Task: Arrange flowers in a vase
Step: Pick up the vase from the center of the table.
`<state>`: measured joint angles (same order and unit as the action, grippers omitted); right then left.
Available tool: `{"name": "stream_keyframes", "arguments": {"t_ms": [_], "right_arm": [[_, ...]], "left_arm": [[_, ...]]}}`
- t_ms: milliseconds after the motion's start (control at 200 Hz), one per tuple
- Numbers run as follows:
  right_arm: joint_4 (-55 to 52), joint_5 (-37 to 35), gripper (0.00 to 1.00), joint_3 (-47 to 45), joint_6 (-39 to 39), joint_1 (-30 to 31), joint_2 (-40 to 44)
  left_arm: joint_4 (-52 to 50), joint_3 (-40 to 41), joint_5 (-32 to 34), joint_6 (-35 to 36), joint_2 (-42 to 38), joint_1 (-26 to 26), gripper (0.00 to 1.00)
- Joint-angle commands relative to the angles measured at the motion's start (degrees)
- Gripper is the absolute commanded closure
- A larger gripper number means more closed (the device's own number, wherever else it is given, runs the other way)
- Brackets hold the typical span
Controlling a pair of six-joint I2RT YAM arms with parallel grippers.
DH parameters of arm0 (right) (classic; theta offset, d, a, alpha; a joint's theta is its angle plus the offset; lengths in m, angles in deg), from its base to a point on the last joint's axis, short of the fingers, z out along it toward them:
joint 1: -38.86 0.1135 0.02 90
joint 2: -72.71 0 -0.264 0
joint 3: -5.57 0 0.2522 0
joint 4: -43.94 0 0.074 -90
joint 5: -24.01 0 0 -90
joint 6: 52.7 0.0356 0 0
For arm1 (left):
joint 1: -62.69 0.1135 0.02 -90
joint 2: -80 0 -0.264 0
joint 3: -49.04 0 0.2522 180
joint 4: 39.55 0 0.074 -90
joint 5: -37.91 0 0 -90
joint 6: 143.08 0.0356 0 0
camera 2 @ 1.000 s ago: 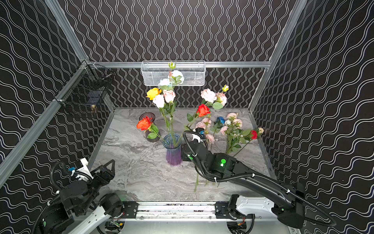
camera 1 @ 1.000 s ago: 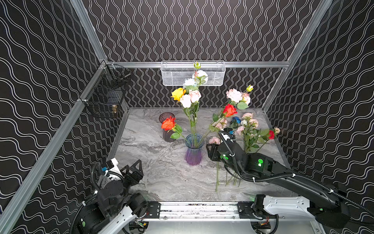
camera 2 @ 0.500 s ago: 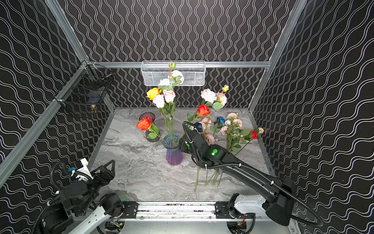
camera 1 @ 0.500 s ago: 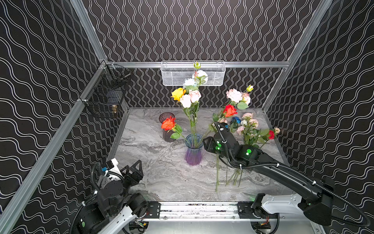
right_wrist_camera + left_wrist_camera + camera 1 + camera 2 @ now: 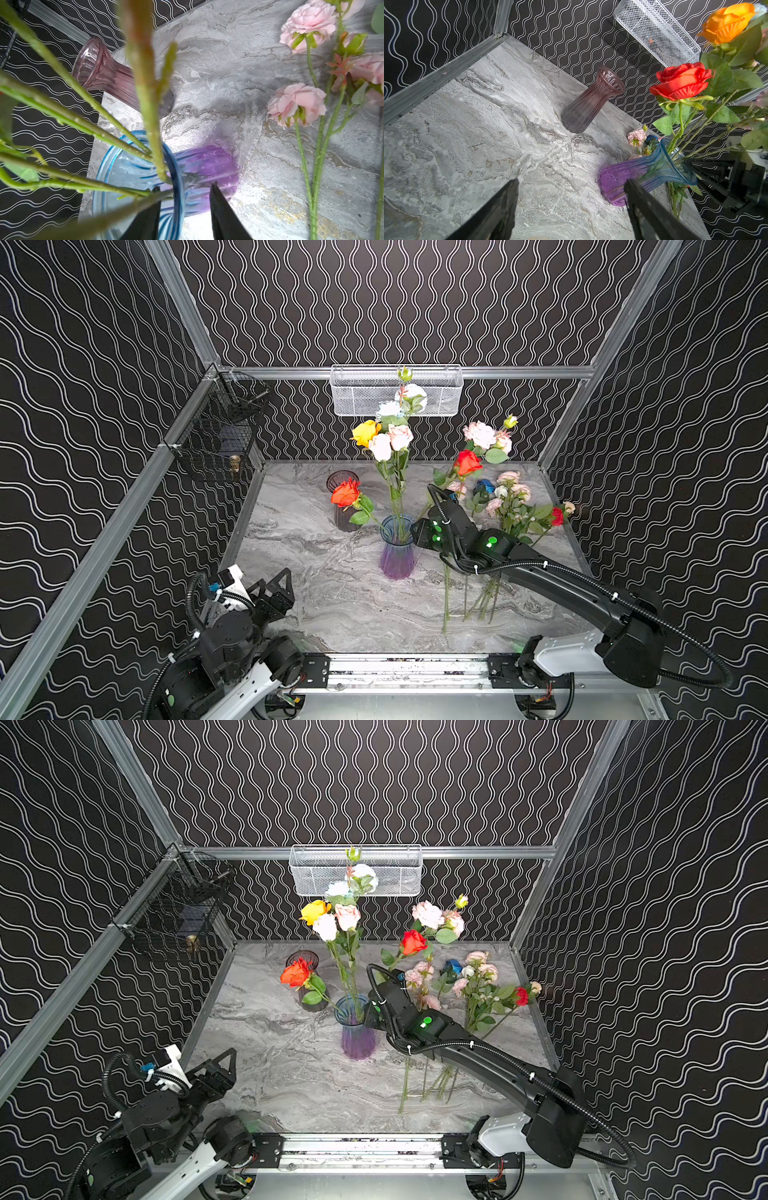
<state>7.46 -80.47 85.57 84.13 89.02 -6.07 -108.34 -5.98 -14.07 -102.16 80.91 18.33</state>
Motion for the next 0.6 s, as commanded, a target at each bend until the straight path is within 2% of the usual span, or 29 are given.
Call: {"name": "stream_keyframes", "arguments": {"t_ms": [0, 596], "right_arm": [[1.63, 0.99, 0.63, -0.04, -0.86, 0.01, -0.56], [2.42, -0.65, 0.75, -1.02, -4.26, -0.80, -1.72]], "left_arm": [[0.27, -0.37, 0.01, 0.83, -0.12, 0.06, 0.16], [0.77, -0.20, -0.42, 1.27, -0.12, 0.02, 0.16]]}}
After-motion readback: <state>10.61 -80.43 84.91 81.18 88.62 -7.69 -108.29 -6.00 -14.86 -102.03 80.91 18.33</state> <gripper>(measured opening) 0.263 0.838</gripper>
